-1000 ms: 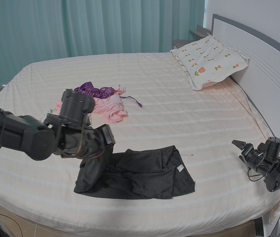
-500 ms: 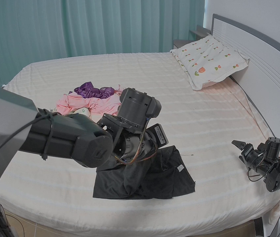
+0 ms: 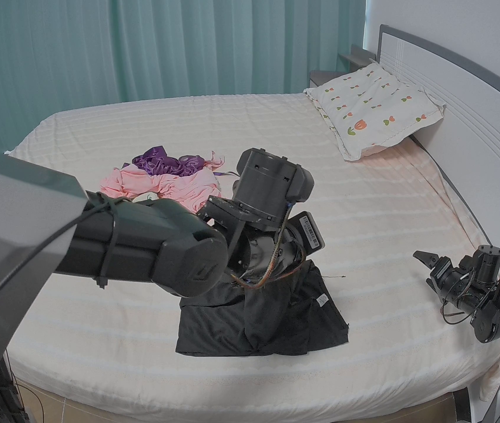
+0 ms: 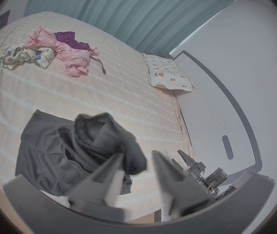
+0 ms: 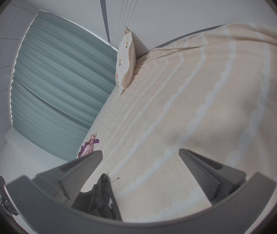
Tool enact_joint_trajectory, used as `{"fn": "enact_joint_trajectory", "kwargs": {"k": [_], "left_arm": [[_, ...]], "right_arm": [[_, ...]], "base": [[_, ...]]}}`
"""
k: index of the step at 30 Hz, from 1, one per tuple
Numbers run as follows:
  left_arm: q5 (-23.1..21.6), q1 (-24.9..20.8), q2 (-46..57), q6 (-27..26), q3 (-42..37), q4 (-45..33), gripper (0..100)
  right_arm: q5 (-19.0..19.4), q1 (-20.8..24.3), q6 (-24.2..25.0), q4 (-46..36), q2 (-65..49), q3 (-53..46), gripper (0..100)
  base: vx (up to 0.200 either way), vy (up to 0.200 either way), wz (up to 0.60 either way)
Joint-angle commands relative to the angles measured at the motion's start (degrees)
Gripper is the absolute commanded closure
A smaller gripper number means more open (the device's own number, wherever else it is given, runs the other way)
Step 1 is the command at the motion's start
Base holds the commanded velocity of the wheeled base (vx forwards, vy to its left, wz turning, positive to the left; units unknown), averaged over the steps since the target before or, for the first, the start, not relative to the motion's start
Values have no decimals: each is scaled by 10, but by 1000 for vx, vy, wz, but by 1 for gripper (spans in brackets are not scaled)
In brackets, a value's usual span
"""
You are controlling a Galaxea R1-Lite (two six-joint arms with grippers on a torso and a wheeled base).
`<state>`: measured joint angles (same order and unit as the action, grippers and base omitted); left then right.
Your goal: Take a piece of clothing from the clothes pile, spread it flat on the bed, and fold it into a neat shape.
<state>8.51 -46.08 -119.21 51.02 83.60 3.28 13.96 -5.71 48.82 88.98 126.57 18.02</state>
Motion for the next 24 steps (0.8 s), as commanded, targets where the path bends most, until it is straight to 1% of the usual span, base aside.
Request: {"fn": "enact_joint_trajectory", "kwargs": {"k": [1, 4, 10, 14, 16, 18, 19, 20, 22, 24], "left_arm": [[0, -2, -4, 0, 5, 4, 0], [0, -2, -4, 0, 5, 5, 0], [4, -2, -3, 22, 4, 6, 0], [4, 6, 2, 32, -14, 1, 0], [0, 36, 28, 58, -65, 8, 0], [-8, 59, 48, 65, -98, 9, 0], [-9, 63, 50, 66, -103, 9, 0], [-19, 84, 66, 73, -136, 9, 0], [-40, 110, 86, 87, -178, 19, 0], [-68, 132, 102, 99, -216, 39, 0]], "right_arm": [[0, 0, 0, 5, 5, 1, 0], [-1, 1, 0, 5, 5, 1, 0], [0, 1, 0, 5, 5, 0, 0], [0, 3, 0, 5, 5, -2, 0], [0, 3, 0, 5, 5, -3, 0], [0, 3, -1, 5, 5, -3, 0], [0, 4, 0, 5, 5, -3, 0], [0, 4, 0, 5, 5, -4, 0], [0, 4, 0, 5, 5, -4, 0], [-1, 4, 0, 5, 6, -4, 0]], "base": [[0, 0, 0], [0, 0, 0], [0, 0, 0], [0, 0, 0], [0, 0, 0], [0, 0, 0], [0, 0, 0], [0, 0, 0], [0, 0, 0], [-200, 0, 0]]}}
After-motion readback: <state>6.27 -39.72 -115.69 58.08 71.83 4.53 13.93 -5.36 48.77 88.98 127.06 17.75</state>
